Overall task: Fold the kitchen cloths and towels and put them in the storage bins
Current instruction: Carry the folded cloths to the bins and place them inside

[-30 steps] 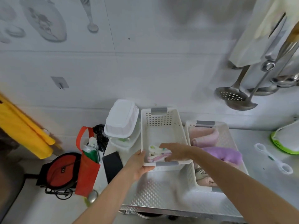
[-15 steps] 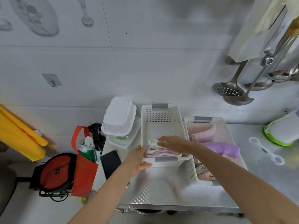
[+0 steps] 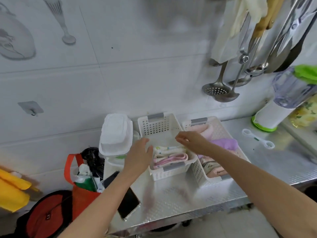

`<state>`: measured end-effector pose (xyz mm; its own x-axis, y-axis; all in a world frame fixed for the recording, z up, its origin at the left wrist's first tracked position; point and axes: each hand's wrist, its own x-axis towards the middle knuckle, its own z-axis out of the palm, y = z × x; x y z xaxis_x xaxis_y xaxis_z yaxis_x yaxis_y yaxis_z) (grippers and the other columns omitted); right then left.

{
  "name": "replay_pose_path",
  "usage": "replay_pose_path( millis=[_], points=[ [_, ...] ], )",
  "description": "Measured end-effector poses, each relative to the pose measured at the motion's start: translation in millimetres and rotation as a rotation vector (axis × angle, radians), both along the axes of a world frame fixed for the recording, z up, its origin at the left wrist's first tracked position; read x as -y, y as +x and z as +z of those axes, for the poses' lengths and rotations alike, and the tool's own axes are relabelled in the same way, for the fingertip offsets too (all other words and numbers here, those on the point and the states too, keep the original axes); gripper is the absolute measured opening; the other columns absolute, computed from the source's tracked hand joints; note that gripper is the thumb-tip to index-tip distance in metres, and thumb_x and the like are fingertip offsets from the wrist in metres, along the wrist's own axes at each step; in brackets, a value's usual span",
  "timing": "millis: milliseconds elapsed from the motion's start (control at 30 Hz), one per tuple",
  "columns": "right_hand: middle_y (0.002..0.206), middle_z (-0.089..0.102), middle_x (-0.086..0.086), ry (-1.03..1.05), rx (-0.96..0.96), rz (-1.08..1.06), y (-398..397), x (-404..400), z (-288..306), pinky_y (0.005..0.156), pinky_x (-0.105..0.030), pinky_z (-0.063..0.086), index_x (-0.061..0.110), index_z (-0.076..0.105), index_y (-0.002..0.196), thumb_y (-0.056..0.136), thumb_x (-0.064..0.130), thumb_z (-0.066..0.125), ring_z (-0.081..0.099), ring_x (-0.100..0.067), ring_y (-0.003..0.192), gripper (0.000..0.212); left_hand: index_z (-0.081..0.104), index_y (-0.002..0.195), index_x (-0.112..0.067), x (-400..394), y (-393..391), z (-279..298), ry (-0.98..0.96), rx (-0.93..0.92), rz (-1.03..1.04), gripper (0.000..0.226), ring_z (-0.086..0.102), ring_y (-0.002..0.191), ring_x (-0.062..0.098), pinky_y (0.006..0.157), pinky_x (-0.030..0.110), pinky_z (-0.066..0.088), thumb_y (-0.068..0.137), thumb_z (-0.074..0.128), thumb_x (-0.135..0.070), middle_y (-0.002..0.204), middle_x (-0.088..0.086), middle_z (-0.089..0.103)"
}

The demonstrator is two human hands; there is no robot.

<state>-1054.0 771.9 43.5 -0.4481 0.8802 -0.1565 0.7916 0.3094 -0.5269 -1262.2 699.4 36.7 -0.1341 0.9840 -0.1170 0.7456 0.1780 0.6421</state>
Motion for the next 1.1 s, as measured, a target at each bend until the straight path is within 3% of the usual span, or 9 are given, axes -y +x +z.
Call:
replay_pose_path(
  millis=[200,367,433,567,700,933,1100],
  points=[
    [0.088,0.068,-0.005,0.125,-0.037,-0.329,79,45,23,0.075,-0.033,0.046,0.01,0.065,0.093,0.097,0.022,0.046,0.061,-0.022,0.082,0.023,0.061,0.114,-0.023,-27,69,44,0.115,-0.125,-0.381,0.024,0.062,0.1,0.016,0.088,0.038,0.051,0.096,0.047,-0.029,0.11,-0.004,0.067],
    [0.084,0.066,-0.005,0.144,-0.007,-0.592,181,125,33,0.074,-0.034,0.045,0.007,0.064,0.088,0.094,0.021,0.049,0.059,-0.022,0.079,0.021,0.058,0.095,-0.02,-10,189,60,0.19,-0.361,-0.867,0.019,0.059,0.088,0.019,0.071,0.03,0.044,0.095,0.041,-0.027,0.095,-0.005,0.06],
    [0.08,0.064,-0.004,0.147,0.049,-0.699,227,171,32,0.07,-0.033,0.043,0.007,0.063,0.085,0.094,0.021,0.05,0.058,-0.021,0.076,0.021,0.06,0.097,-0.015,8,245,60,0.201,-0.426,-1.037,0.021,0.062,0.091,0.026,0.071,0.031,0.045,0.093,0.041,-0.024,0.097,0.003,0.064],
    [0.078,0.065,0.0,0.072,0.129,-0.977,315,285,23,0.069,-0.036,0.047,0.013,0.061,0.085,0.094,0.025,0.048,0.06,-0.022,0.074,0.02,0.061,0.102,-0.012,68,364,58,0.202,-0.504,-1.318,0.023,0.059,0.104,0.033,0.078,0.033,0.044,0.093,0.044,-0.024,0.111,0.013,0.064],
    [0.08,0.064,-0.002,0.045,0.194,-1.233,387,410,17,0.072,-0.036,0.049,0.011,0.062,0.089,0.093,0.024,0.049,0.061,-0.027,0.08,0.019,0.062,0.105,-0.017,148,474,50,0.225,-0.523,-1.547,0.025,0.059,0.106,0.031,0.085,0.036,0.048,0.092,0.046,-0.03,0.113,0.008,0.063],
    [0.098,0.068,-0.005,-0.016,0.242,-1.609,495,604,6,0.081,-0.039,0.051,0.016,0.063,0.096,0.091,0.026,0.046,0.062,-0.029,0.093,0.021,0.062,0.107,-0.018,299,648,31,0.218,-0.531,-1.802,0.026,0.059,0.103,0.026,0.088,0.037,0.049,0.094,0.048,-0.035,0.113,0.003,0.064],
    [0.1,0.069,-0.003,-0.054,0.176,-1.829,556,700,-3,0.081,-0.037,0.051,0.016,0.065,0.098,0.09,0.025,0.049,0.063,-0.024,0.095,0.02,0.062,0.112,-0.019,382,745,24,0.23,-0.51,-1.941,0.028,0.058,0.107,0.025,0.089,0.037,0.048,0.094,0.048,-0.036,0.116,0.001,0.063]
  ],
)
